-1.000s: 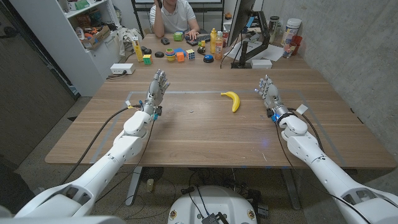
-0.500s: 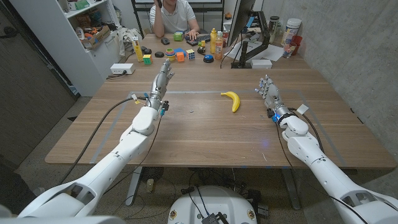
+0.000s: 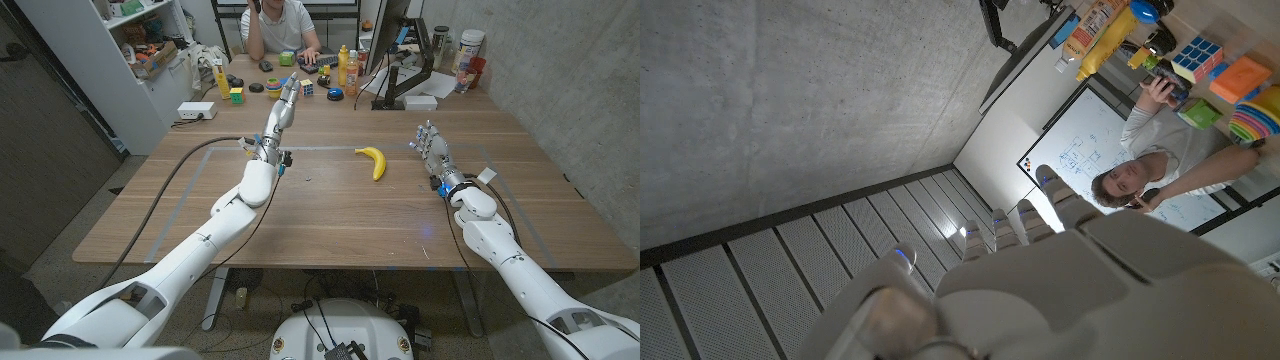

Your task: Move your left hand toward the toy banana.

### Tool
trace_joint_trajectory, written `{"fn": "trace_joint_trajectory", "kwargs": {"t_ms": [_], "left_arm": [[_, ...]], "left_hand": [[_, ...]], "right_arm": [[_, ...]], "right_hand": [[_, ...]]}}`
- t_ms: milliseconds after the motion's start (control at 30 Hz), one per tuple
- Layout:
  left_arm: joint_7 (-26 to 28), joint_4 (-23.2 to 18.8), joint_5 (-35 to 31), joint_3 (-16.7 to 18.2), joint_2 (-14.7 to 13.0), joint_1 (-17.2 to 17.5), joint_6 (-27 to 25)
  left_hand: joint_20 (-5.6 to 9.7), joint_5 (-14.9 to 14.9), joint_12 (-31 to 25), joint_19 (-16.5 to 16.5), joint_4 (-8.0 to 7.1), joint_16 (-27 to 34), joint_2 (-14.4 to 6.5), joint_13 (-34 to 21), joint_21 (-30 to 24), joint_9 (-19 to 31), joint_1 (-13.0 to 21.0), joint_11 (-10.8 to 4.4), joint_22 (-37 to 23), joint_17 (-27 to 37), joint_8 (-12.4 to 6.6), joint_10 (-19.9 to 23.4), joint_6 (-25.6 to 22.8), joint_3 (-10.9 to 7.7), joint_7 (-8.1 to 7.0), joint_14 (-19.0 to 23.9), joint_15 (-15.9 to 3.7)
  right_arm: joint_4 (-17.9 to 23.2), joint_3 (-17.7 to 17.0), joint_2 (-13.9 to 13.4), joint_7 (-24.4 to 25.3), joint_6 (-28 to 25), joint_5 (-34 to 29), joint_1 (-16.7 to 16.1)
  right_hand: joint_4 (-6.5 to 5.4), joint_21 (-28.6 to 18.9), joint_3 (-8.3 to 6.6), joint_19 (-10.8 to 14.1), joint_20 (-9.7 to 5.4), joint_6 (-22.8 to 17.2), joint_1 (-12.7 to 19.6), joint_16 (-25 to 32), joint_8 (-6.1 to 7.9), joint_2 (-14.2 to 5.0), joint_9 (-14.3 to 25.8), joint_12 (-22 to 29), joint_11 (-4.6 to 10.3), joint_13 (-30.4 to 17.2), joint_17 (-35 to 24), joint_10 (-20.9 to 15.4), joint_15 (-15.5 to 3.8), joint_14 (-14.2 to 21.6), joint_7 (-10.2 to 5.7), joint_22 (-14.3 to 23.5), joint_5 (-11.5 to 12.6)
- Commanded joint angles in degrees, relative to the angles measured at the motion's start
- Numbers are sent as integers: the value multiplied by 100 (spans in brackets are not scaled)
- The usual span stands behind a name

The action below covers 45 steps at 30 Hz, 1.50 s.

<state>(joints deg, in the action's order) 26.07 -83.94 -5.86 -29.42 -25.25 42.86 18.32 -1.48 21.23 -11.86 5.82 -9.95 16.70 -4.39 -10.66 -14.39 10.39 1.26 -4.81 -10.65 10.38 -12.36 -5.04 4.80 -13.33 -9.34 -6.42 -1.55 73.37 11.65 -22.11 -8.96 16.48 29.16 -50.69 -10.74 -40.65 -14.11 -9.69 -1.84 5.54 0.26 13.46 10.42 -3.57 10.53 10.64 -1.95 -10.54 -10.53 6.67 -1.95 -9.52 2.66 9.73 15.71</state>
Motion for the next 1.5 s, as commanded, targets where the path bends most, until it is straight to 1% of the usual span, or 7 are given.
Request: {"fn": "trace_joint_trajectory", "kwargs": {"t_ms": [33,167,433,733,1133,1333,1500], "left_arm": [[753,-190,-1324,-417,104,-382,-747],[959,-249,-1693,-535,100,-479,-1045],[1175,-139,-2269,-830,131,-804,-1544],[1057,86,-2820,-1303,229,-1274,-2180],[561,921,-2998,-2003,616,-2117,-2325],[22,1369,-3241,-2493,777,-2541,-2633],[-430,1695,-3215,-2782,846,-2780,-2605]], "left_hand": [[-43,35,6,-19,58,-16,-358,-3,20,13,75,-50,-12,0,-14,8,-17,-14,-35,15,-15],[-57,37,10,-29,65,-22,-353,-3,33,13,85,-50,-10,-2,-11,22,-34,-16,-44,27,-26],[-160,44,29,-168,89,-58,-324,-1,127,11,131,-118,-2,-4,8,89,-122,-19,-225,73,45],[-223,45,83,-310,189,-131,-155,-3,219,7,227,-198,8,-5,58,35,-112,20,-317,29,20],[-379,99,114,-400,368,-237,-43,-9,287,16,462,-230,18,-6,94,-11,-85,0,-326,-33,-1],[-533,139,65,-398,590,-236,174,-25,307,32,693,-247,29,2,63,136,-137,16,-310,91,-8],[-547,165,6,-355,715,-221,261,-43,298,45,832,-255,31,13,23,317,-230,12,-317,190,-51]], "right_arm": [[-43,-10,4,-109,121,-56,-17],[-70,-22,19,-145,130,-15,-7],[-107,-26,18,-220,224,9,9],[-69,-52,-10,-220,298,15,-16],[-4,-68,-50,-172,430,-8,-82],[-18,-87,-75,-160,504,-6,-106],[-66,-87,-75,-162,548,7,-92]], "right_hand": [[9,21,-20,-222,-555,13,1,31,53,-630,10,36,22,-20,-25,-14,-42,-121,10,24,31],[9,27,-19,-222,-557,13,1,31,52,-631,10,35,20,-20,-25,-12,-42,-119,10,24,32],[10,40,-18,-223,-558,11,2,30,52,-631,10,35,18,-20,-24,-17,-40,-114,10,24,34],[11,67,-13,-237,-558,5,3,29,51,-627,10,35,19,-19,-23,-23,-43,-106,11,25,36],[13,91,-9,-225,-555,-3,6,28,52,-626,9,38,18,-19,-20,-39,-30,-92,12,25,41],[14,104,-7,-222,-555,-18,7,30,56,-624,9,42,14,-19,-19,-54,-25,-77,14,25,43],[14,118,-2,-216,-551,-24,7,30,56,-619,9,42,12,-18,-17,-64,-29,-67,14,25,44]]}}
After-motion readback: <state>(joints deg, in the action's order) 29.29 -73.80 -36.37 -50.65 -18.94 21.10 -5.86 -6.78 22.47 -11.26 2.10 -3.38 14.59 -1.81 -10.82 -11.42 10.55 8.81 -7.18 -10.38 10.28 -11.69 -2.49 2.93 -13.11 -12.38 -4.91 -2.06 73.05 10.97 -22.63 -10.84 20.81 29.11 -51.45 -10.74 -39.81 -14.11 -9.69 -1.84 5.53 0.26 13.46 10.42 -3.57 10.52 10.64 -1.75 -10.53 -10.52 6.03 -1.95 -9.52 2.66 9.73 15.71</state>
